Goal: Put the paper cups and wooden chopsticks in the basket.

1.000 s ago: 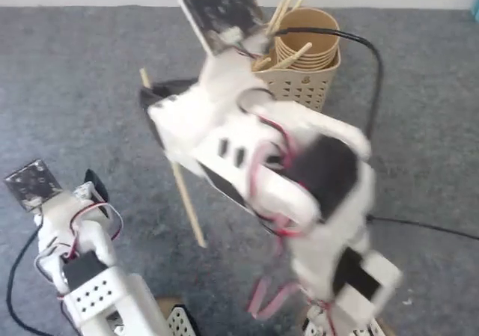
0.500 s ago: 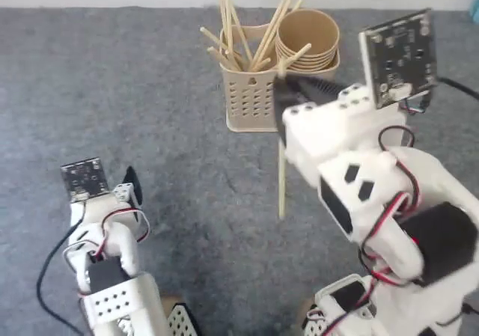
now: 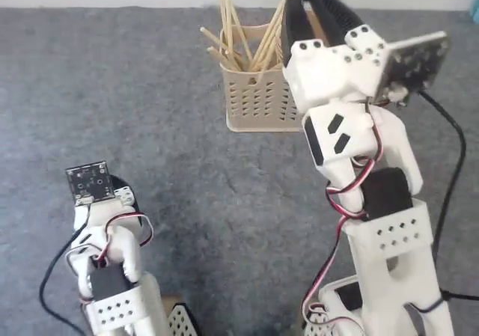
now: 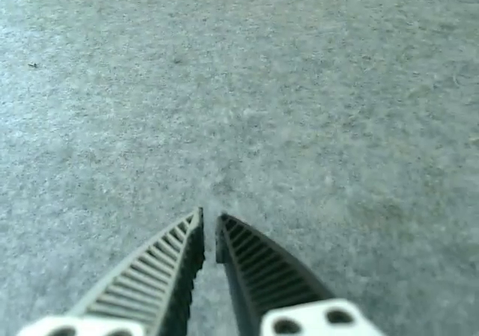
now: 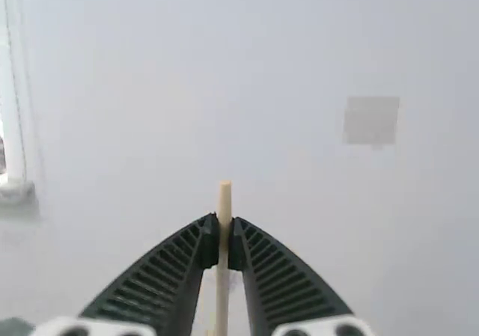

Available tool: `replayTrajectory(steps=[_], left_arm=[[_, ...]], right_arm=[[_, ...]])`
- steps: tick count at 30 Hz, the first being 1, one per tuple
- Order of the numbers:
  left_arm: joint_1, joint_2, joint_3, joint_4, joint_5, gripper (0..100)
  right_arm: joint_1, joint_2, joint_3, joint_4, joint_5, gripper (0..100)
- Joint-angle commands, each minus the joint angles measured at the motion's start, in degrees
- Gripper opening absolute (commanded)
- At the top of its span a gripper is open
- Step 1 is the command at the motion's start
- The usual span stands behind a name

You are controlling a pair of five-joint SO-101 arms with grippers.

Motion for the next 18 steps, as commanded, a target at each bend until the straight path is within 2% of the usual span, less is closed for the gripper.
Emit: replayTrajectory(steps=[1,6,11,18], left_arm=[[0.44,-1.32,-0.66,0.18,-0.62,1],[0.53,-1.32,-0.66,0.18,-0.70,1],[0.53,-1.32,-0.66,0.18,-0.70,1],[0.53,-1.32,-0.66,0.18,-0.70,1]], right_arm=[[0.84,-0.92,0.18,-10.24,-2.20,0.7],[3.03,8.13,-3.25,-19.65,-2.20,0.7],[4.79,16.22,-7.91,-15.52,-2.55,0.7],[5.05,22.46,-7.03,-11.82,-0.62,1.0]])
